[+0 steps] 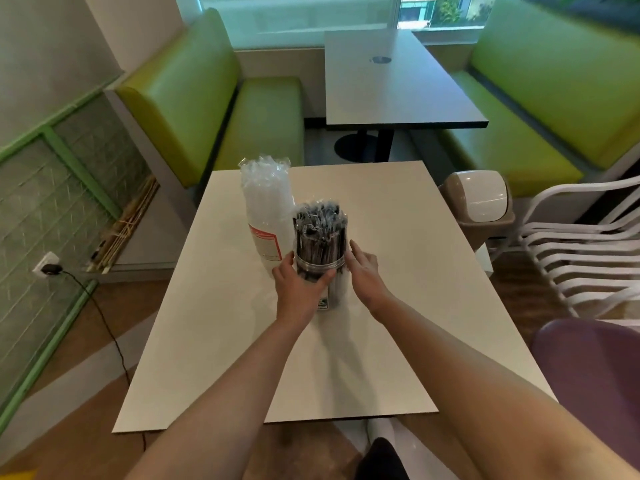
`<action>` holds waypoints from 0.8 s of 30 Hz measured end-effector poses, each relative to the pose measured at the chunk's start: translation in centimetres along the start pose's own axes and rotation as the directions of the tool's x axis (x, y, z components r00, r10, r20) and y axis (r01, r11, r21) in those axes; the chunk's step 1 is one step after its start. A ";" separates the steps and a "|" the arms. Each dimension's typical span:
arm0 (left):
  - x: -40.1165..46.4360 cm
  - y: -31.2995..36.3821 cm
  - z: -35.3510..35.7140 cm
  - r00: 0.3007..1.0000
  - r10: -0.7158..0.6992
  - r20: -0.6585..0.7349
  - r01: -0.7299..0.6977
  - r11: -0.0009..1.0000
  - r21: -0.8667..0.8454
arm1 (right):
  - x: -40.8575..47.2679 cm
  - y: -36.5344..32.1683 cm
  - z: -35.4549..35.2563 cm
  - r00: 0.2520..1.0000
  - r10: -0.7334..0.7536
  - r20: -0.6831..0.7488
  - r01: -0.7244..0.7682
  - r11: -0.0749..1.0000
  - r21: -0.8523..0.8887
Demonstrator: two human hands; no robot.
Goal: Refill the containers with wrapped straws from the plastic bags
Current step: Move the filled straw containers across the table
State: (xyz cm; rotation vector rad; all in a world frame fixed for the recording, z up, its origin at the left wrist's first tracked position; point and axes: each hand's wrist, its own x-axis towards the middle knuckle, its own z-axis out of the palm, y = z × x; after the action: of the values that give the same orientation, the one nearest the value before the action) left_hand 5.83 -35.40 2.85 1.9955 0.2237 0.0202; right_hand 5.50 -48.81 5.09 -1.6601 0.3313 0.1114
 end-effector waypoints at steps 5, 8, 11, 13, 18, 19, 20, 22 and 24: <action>2.3 0.2 0.9 0.995 0.056 0.087 -0.053 0.998 -0.037 | 1.8 -0.2 -0.8 0.997 0.003 -0.071 -0.006 0.999 -0.044; 3.8 0.4 1.8 0.991 0.091 0.096 -0.087 0.995 -0.046 | 3.1 -0.1 -1.7 0.997 0.021 -0.069 -0.021 1.000 0.010; 4.9 1.4 2.7 0.993 0.092 0.071 -0.090 0.995 -0.036 | 4.2 -0.1 -2.3 0.998 0.036 -0.046 -0.032 0.997 0.072; 6.5 2.3 4.1 0.993 0.093 0.074 -0.089 0.995 -0.050 | 5.8 -0.6 -3.1 0.999 0.030 -0.038 -0.026 0.994 0.102; 10.5 4.2 7.2 0.989 0.128 0.077 -0.120 0.987 -0.108 | 10.1 -2.3 -5.4 0.998 -0.018 -0.066 0.024 0.995 0.092; 11.6 4.7 7.9 0.988 0.131 0.083 -0.120 0.986 -0.119 | 11.2 -2.6 -6.0 0.998 -0.017 -0.068 0.024 0.995 0.093; 12.5 5.4 8.4 0.987 0.129 0.098 -0.117 0.986 -0.121 | 12.3 -2.9 -6.5 0.997 -0.016 -0.070 0.023 0.996 0.089; 15.0 6.3 9.7 0.979 0.163 0.121 -0.146 0.979 -0.142 | 14.6 -3.4 -7.4 0.997 -0.023 -0.076 0.028 0.997 0.075; 17.3 7.1 11.0 0.970 0.200 0.140 -0.176 0.971 -0.163 | 17.1 -4.1 -8.5 0.998 -0.033 -0.062 0.036 0.998 0.048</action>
State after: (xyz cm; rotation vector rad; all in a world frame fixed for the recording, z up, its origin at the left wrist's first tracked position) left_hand 25.15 -45.28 3.12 1.8521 -0.0679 0.0022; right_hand 21.88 -59.45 5.45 -1.6221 0.3486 0.0264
